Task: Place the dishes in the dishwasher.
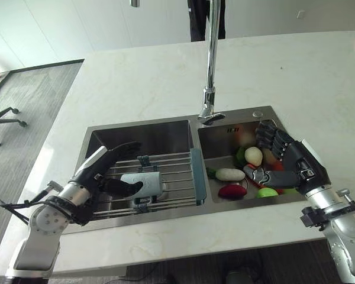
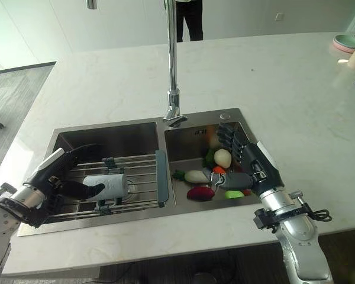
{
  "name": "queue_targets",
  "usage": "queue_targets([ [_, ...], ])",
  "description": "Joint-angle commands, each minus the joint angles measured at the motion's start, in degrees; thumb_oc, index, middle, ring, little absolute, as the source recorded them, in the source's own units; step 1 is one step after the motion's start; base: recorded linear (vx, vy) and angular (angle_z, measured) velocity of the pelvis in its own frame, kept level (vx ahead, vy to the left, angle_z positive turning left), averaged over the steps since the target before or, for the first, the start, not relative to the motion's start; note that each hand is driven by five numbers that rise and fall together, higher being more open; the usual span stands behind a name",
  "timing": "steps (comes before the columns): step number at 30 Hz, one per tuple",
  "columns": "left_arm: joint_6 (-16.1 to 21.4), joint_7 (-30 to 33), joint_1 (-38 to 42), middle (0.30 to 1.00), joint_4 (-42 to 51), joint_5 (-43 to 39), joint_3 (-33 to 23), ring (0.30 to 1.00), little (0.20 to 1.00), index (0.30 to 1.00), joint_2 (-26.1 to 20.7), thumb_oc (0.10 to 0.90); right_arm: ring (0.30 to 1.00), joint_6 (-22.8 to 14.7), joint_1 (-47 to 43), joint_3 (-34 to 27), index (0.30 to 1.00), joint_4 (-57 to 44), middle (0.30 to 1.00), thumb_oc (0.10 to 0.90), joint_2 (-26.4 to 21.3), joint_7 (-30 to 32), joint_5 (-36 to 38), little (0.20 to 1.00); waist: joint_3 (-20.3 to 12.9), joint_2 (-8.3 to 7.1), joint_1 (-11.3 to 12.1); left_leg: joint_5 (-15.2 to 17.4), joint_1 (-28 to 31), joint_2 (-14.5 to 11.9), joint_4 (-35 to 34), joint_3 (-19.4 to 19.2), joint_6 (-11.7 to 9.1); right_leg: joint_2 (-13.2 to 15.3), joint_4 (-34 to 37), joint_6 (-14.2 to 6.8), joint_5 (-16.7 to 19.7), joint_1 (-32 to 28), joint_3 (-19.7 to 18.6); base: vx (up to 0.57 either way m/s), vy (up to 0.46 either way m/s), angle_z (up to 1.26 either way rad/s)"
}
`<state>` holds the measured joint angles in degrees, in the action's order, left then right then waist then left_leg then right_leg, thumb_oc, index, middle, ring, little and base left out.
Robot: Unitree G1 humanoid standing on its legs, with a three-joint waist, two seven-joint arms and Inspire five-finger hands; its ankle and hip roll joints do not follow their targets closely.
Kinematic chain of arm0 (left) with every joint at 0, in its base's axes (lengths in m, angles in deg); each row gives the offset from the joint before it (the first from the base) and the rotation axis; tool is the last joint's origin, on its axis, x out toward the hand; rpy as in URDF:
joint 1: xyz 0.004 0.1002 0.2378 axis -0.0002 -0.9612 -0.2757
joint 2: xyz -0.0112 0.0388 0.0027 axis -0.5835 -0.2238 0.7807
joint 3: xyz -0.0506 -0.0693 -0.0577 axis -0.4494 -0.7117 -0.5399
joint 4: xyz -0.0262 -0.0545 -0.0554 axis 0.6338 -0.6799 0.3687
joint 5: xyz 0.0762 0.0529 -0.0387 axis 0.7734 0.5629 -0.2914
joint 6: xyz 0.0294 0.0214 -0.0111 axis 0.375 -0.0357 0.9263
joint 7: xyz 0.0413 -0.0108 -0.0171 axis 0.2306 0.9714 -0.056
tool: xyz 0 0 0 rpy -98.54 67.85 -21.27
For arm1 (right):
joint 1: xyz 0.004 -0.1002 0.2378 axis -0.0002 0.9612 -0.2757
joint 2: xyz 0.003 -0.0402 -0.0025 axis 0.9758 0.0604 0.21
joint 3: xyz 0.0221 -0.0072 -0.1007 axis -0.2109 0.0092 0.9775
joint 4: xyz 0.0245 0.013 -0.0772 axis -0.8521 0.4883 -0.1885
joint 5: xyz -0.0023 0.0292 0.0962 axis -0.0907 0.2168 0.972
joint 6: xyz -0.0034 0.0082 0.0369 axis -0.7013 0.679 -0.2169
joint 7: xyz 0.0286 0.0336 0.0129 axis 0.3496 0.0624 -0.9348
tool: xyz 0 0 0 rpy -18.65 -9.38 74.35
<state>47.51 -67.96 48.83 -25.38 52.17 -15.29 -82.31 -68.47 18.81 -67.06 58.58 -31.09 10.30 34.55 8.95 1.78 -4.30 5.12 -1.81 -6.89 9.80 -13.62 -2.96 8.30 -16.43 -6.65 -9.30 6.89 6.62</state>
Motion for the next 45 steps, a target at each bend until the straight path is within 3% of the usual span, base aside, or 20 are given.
queue_targets([
  [1, 2.63, 1.33, 6.67, 0.900, 0.23, 1.24, -1.15, 0.900, 0.900, 0.900, -5.20, 0.800, 0.900, -5.07, -6.73, -1.11, 0.900, -7.78, 0.900, 0.800, -2.39, 0.72, 3.11, 0.900, -3.49, -0.27, -0.53, 7.67, -1.12, -2.28, 7.38, 0.87, -1.03, 1.92, -0.76, -2.68, -0.56, -2.21, 2.87, 0.00, -0.002, -0.03],
  [26, -2.29, -4.11, 5.78, 0.900, -0.55, 4.00, -1.41, 0.900, 0.900, 0.900, -7.39, 0.800, 0.900, -3.82, -6.84, -1.63, 0.900, -7.88, 0.900, 0.800, -3.09, -0.12, 3.73, 0.900, -3.50, 0.25, -0.57, 7.59, -1.02, -2.34, 7.38, 0.58, -1.08, 1.78, -0.76, -2.60, -0.69, -2.36, 3.23, 0.00, 0.000, 0.00],
  [45, -3.03, -6.81, 6.95, 0.900, -1.26, 5.01, -0.95, 0.900, 0.900, 0.900, -8.84, 0.800, 0.900, -3.44, -7.20, -1.27, 0.900, -7.62, 0.900, 0.800, -3.76, -0.63, 3.74, 0.900, -3.54, 0.39, -0.79, 7.60, -0.99, -2.31, 7.38, 0.39, -1.07, 1.74, -0.76, -2.60, -0.69, -2.33, 3.25, 0.00, 0.000, 0.00],
])
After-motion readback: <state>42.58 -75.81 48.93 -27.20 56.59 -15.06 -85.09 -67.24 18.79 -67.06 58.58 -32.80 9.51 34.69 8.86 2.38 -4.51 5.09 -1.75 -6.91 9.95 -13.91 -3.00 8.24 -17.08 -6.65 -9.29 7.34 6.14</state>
